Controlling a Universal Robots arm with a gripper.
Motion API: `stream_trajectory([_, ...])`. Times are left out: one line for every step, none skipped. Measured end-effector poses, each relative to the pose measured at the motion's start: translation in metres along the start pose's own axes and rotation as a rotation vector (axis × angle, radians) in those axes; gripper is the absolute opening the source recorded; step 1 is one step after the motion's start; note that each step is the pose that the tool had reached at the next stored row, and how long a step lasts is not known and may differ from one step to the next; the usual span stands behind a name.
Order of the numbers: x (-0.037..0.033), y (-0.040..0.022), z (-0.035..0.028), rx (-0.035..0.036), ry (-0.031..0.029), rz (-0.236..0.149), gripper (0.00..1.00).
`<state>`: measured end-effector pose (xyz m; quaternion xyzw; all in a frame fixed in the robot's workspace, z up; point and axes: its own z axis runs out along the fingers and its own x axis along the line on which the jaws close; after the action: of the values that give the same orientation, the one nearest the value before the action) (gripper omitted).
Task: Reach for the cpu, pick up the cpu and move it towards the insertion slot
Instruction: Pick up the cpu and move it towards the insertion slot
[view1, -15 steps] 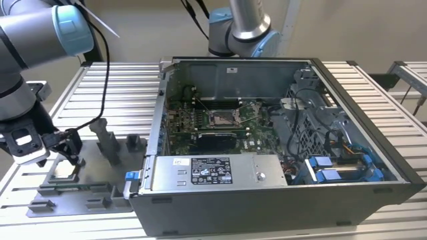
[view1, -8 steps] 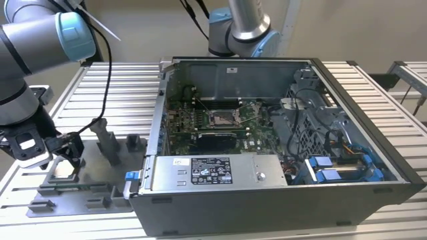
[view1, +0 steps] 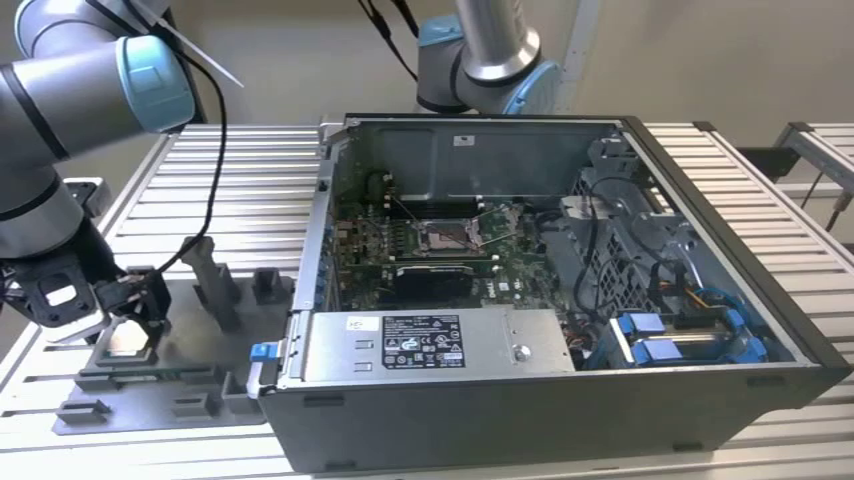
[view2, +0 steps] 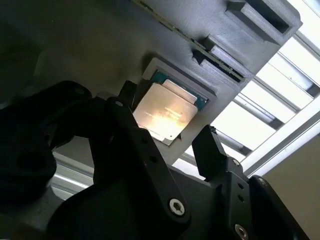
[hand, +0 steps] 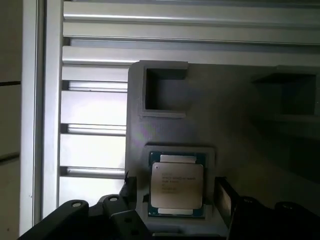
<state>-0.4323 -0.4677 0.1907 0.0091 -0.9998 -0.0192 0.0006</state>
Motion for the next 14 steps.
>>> stream_trajectory([0.0000, 0.0000, 0.0010, 0.0000, 0.0000, 0.000, 1.00])
stream_trajectory([0.0000, -0.0001, 0.0019, 0.0000, 0.0000, 0.000, 1.00])
stream_trajectory([0.0000, -0.0001, 0.0026, 0.0000, 0.0000, 0.000, 1.00])
stream_trajectory([0.0000, -0.0001, 0.0031, 0.0001, 0.0002, 0.000, 1.00])
stream_trajectory([0.0001, -0.0001, 0.0034, 0.0000, 0.0002, 0.000, 1.00])
stream_trajectory([0.0000, -0.0002, 0.0037, 0.0000, 0.0001, 0.000, 1.00])
stream_trajectory([0.0000, -0.0001, 0.0041, -0.0001, 0.0000, 0.000, 1.00])
stream_trajectory([-0.0001, -0.0001, 0.0043, -0.0001, 0.0000, 0.000, 1.00])
stream_trajectory([-0.0002, -0.0001, 0.0045, -0.0002, -0.0001, 0.000, 1.00])
stream_trajectory([-0.0003, -0.0001, 0.0047, -0.0002, -0.0001, 0.000, 1.00])
stream_trajectory([-0.0005, -0.0002, 0.0049, -0.0001, 0.0000, 0.000, 1.00])
stream_trajectory([-0.0006, -0.0002, 0.0051, -0.0001, 0.0000, 0.000, 1.00])
stream_trajectory([-0.0007, -0.0002, 0.0052, -0.0002, 0.0000, 0.000, 1.00])
stream_trajectory([-0.0009, -0.0002, 0.0054, -0.0002, -0.0001, 0.000, 1.00])
